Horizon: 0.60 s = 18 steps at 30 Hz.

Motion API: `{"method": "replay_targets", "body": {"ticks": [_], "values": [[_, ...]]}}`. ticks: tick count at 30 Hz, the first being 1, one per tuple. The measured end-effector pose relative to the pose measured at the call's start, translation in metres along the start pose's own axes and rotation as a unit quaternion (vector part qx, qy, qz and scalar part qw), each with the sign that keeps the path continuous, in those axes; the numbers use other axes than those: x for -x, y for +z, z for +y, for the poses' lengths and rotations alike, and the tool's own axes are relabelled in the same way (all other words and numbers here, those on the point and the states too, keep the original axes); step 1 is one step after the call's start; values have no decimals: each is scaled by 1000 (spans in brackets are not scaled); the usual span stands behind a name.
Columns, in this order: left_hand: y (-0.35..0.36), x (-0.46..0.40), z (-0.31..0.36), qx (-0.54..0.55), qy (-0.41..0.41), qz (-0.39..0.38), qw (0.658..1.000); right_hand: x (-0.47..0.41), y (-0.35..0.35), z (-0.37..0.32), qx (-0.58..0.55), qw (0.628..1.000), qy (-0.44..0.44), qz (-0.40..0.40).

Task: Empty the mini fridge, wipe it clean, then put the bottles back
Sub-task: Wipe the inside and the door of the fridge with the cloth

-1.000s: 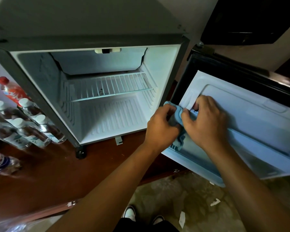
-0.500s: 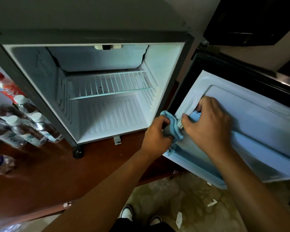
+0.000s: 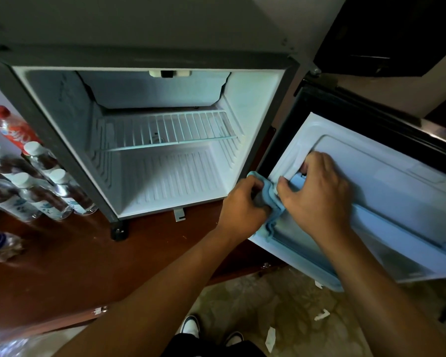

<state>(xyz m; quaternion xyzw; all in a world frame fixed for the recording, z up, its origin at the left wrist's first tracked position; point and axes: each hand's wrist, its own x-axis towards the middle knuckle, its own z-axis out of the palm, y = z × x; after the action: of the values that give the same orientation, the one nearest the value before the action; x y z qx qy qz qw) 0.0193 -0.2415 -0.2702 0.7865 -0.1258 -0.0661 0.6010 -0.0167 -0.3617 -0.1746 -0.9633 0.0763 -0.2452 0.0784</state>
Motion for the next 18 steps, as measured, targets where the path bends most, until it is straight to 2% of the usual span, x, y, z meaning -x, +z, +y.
{"method": "replay_targets", "body": {"ticks": [5,11,18], "values": [[-3,-2,20,-4,32,15,999,1,0,0,10,1000,-4,-1],[4,2,3,-14,33,20,999,1,-1,0,4,1000,-4,-10],[15,4,-33,-47,-30,-8,998,0,-1,1,1,1000,0,-23]]}}
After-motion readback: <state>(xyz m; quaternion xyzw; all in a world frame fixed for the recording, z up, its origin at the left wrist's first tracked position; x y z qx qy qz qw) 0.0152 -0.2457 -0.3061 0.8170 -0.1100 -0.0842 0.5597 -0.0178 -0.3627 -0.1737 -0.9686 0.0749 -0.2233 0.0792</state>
